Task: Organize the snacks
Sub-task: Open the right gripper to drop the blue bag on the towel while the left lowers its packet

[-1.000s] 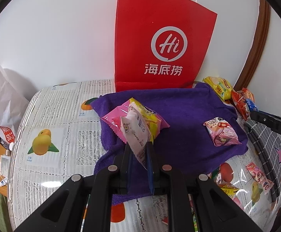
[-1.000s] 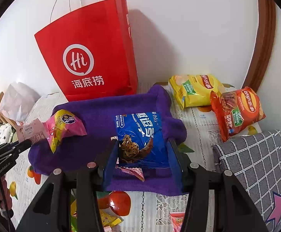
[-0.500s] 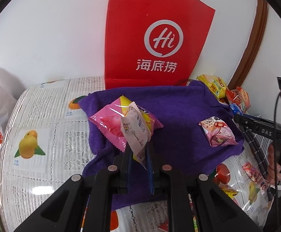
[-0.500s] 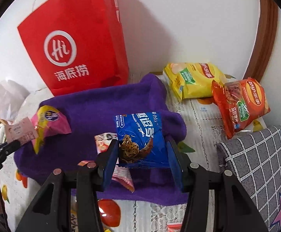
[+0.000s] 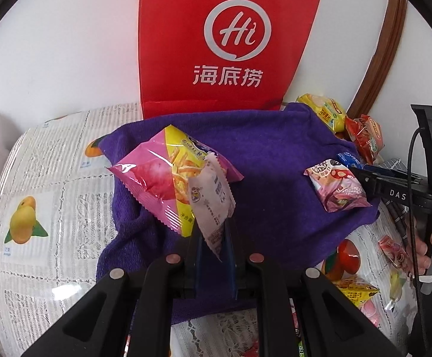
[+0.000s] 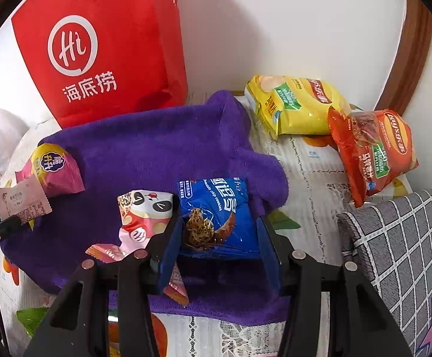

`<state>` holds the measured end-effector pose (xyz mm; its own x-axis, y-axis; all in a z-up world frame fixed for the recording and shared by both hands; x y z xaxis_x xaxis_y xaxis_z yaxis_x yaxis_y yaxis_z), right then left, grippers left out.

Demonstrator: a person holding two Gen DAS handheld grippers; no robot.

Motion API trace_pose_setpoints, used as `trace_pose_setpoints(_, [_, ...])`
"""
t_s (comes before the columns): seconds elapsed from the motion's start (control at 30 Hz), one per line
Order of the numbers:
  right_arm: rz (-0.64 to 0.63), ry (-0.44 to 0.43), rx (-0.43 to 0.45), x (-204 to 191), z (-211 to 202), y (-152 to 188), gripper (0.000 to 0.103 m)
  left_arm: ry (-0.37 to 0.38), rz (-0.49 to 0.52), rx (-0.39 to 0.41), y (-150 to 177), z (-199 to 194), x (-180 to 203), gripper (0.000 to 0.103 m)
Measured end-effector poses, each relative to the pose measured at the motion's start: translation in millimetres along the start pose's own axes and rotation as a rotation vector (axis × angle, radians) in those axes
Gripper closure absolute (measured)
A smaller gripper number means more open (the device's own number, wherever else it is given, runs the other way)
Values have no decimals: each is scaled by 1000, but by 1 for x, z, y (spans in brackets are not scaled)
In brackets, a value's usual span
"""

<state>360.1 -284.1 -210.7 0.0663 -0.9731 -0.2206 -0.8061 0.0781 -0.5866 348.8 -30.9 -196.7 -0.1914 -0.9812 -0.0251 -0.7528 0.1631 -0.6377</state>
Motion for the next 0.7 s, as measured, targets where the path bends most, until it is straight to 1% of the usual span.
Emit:
trace_pose_setpoints(0.17, [0,-27,-17,-1,2,1,53,-2,-5,-4,1,2,0,90])
trace_pose_setpoints(0.27, [5,-32,-31,0,1,1,52,-9,-3,-24,4,4,0,89])
trace_pose_setpoints(0.3, [6,-31,-32,1,0,1,52,-12,-7,-34,5,5,-1,85])
trace_pose_setpoints(0.33, [6,-26,-32,1,-3,1,52,-15,-10,-41,6,5,-2,76])
trace_pose_setpoints(0.37, [5,-20,-31,1,-5,1,50,-26,-15,-47,6,5,-3,71])
trace_pose_setpoints(0.4, [0,-13,-29,0,-8,1,47,-45,-22,-51,7,4,-6,63])
trace_pose_setpoints(0.43, [-7,-12,-24,-2,-12,1,46,-53,-25,-50,7,2,-8,60])
trace_pose_setpoints(0.5, [-12,-11,-13,-5,-19,1,43,-56,-32,-44,6,-4,-10,59])
trace_pose_setpoints(0.7, [4,-41,40,-14,-52,4,43,-69,-31,-12,6,-32,-12,57])
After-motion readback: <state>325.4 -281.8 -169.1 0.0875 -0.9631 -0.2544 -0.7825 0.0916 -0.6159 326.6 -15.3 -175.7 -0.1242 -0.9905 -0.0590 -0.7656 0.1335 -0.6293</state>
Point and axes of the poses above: each gripper's, at about its wrist camera, not at the fingertips, and z roughly the way its jaws point, x to its right, y to its underside, the point moved 8 cm from there along z, roughly the way its jaws point, and after that the axes turned 12 degrees about -y, right-handed, at the moved point
